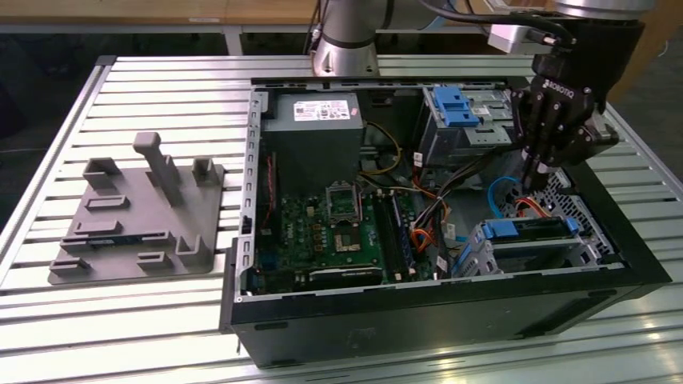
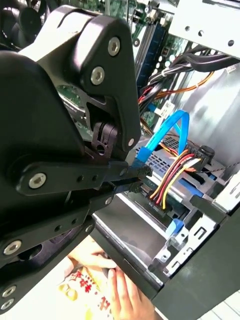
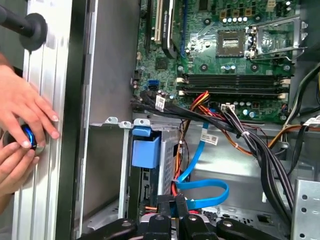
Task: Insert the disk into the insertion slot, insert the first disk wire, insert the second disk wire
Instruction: 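Insert the second disk wire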
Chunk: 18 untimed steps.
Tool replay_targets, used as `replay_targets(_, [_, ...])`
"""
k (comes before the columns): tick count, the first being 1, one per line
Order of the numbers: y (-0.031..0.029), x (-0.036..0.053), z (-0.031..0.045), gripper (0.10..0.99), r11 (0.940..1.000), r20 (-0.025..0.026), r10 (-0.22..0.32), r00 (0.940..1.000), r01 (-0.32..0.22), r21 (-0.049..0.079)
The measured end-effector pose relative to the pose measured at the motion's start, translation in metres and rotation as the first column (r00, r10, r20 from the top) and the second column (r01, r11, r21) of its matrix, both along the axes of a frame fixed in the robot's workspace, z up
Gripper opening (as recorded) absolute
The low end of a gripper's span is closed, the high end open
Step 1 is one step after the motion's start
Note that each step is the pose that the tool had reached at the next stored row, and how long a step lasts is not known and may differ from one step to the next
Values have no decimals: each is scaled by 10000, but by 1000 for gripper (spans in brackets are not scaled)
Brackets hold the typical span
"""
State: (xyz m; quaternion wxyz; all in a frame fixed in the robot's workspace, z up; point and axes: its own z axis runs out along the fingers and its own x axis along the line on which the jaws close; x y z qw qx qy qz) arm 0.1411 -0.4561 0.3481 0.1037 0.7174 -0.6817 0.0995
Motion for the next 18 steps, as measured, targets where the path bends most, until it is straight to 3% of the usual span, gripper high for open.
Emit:
replay_targets(7, [-18, 0, -1, 161, 9991, -1, -413, 9991, 413, 97])
replay_targets(10, [-62, 0, -1, 161, 9985, -13, -413, 9991, 413, 351])
replay_targets(16, [-186, 0, -1, 161, 9972, -22, -413, 9991, 414, 617])
replay_targets(18, [-217, 0, -1, 161, 9960, -18, -413, 9991, 413, 793])
